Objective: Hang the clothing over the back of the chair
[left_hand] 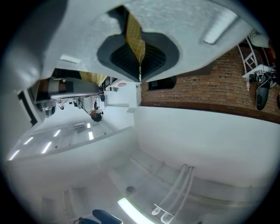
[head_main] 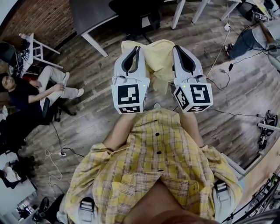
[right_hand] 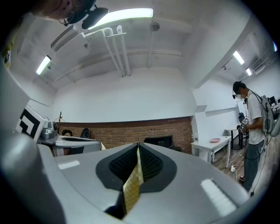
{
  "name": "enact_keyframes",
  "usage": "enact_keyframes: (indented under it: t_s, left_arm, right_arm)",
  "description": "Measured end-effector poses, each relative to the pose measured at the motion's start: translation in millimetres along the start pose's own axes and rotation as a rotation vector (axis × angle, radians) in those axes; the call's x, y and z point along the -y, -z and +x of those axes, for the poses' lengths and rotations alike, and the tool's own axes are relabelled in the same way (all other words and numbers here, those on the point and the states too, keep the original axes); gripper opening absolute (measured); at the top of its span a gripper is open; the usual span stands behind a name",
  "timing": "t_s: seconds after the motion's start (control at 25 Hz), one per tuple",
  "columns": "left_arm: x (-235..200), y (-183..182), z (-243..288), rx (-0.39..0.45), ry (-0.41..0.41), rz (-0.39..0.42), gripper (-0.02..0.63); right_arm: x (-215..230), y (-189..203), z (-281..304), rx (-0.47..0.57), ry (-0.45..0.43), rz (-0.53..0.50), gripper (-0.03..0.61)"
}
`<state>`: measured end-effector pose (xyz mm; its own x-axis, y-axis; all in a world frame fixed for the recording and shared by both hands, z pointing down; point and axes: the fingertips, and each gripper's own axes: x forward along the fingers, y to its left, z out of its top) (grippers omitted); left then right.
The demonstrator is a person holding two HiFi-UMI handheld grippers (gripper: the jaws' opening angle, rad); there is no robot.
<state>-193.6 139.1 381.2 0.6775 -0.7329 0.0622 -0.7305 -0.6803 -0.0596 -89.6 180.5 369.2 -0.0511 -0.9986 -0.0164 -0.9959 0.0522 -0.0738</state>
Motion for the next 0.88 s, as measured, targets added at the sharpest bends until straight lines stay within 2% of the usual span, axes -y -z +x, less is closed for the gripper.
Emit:
enact_keyframes:
  t_s: [0.24,0.56,0.88]
  left_arm:
    - [6.4,-2.8,15.3,0.007,-0.035,0.007,0.015]
    - [37.2,-4.1,27.7,0.016,-0.082,0.025,0.015]
    - [40.6,-4.5,27.7,-0.002,-0.111,0.024,0.015]
  right_arm:
    - [17.7,-4.1,8.9,0.014,-0.036,0.002,0.012]
    - [47.8,-10.1,6.6,0.04,-0.089,0.004,0.013]
    - [61.2,-16.0,5.0,0.049,-0.107,0.028,0.012]
